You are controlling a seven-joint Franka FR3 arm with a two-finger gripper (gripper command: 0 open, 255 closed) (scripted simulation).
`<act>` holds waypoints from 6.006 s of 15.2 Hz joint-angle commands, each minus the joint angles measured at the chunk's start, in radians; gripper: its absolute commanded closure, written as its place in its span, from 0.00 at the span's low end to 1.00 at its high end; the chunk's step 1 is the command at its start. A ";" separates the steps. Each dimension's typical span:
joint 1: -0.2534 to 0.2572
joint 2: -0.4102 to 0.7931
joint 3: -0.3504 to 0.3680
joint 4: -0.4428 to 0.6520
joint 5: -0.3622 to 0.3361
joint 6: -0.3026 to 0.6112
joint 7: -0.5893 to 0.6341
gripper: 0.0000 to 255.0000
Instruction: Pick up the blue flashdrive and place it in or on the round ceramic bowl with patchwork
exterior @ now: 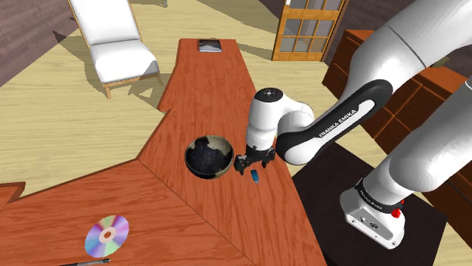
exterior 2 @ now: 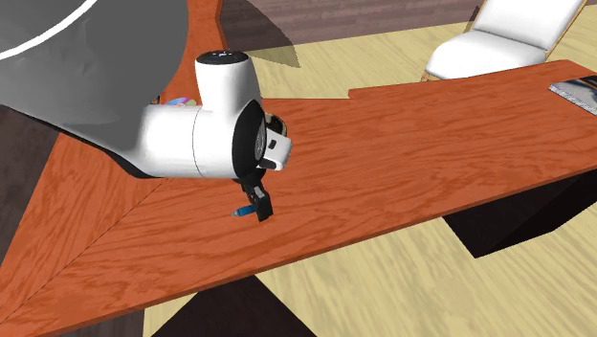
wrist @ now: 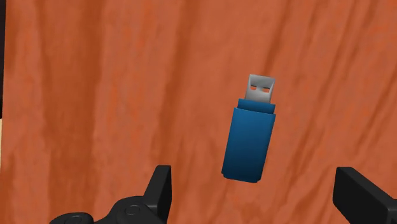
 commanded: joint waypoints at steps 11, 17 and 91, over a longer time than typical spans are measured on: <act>-0.001 0.009 -0.002 -0.003 -0.011 0.010 0.006 1.00; -0.001 0.010 -0.001 -0.003 -0.013 0.012 0.008 1.00; 0.057 0.258 -0.020 0.614 -0.183 -0.417 0.119 0.00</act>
